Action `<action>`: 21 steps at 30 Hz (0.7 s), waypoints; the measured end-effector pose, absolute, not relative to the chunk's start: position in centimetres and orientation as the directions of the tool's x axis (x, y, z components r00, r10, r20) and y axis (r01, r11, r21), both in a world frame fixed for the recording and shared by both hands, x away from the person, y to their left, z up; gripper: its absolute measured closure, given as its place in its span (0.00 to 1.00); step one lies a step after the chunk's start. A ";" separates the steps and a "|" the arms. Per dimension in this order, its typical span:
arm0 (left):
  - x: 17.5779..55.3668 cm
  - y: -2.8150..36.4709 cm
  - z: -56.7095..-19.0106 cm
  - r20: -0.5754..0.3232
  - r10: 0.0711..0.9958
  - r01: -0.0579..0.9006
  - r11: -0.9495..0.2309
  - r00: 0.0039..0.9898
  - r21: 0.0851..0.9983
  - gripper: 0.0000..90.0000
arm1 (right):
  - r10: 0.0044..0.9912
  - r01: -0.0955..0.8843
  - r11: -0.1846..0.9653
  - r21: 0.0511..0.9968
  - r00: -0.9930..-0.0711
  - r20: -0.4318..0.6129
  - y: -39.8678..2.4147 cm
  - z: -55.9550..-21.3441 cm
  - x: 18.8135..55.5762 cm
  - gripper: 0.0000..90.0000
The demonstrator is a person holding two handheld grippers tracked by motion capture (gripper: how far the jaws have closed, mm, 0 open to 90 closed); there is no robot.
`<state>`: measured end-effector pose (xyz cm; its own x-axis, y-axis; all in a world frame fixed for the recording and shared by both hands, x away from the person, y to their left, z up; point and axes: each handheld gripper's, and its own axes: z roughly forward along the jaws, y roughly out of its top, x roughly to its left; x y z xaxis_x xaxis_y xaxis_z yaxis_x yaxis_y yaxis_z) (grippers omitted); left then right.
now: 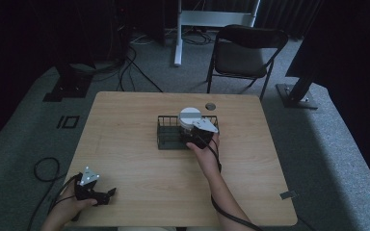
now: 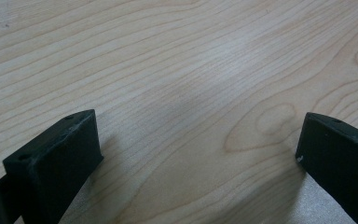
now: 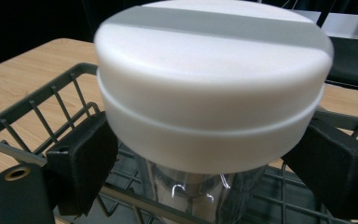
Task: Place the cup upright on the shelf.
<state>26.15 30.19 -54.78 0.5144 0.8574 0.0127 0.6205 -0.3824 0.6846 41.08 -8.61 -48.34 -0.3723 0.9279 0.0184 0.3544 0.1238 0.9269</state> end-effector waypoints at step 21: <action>26.1 30.2 -54.8 0.013 0.857 0.620 -0.383 0.515 0.685 0.00 | 0.906 0.322 0.150 0.935 -0.423 0.001 -10.1 -47.8 40.0 0.13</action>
<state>26.15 30.20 -54.78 0.5149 0.8572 0.0134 0.6201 -0.3832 0.6846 40.00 -10.11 -47.82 -0.4233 0.9060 0.0005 0.3222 0.1500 0.9347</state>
